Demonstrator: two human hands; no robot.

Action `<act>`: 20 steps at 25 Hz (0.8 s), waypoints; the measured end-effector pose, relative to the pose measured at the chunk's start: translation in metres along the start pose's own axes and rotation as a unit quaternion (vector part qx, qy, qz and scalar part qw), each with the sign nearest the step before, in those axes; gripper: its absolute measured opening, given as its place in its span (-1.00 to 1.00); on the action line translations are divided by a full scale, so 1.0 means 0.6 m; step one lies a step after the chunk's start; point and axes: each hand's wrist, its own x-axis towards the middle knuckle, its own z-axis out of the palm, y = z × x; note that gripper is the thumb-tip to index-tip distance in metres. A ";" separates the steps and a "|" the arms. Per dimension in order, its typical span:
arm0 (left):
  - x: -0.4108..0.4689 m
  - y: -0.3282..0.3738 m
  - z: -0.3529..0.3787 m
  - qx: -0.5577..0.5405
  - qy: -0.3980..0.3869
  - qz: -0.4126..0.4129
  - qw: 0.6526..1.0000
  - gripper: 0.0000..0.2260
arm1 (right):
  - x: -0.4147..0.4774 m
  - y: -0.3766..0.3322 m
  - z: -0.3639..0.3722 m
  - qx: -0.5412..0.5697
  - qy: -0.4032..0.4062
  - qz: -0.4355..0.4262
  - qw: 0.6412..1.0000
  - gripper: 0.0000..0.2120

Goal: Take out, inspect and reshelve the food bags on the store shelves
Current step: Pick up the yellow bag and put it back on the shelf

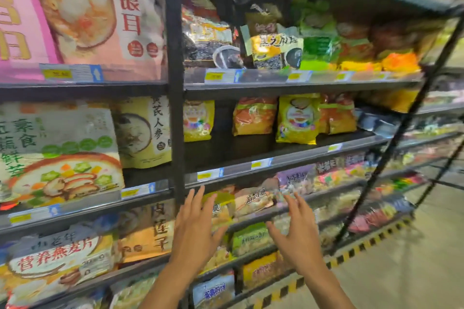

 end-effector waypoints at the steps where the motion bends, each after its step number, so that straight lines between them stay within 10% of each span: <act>1: 0.017 0.042 0.025 -0.006 -0.005 0.011 1.000 -0.31 | 0.010 0.043 -0.029 0.002 0.006 0.006 1.000 -0.20; 20: 0.378 0.376 0.259 -0.015 -0.037 0.044 0.998 -0.18 | 0.371 0.385 -0.200 -0.046 0.074 -0.015 0.996 -0.24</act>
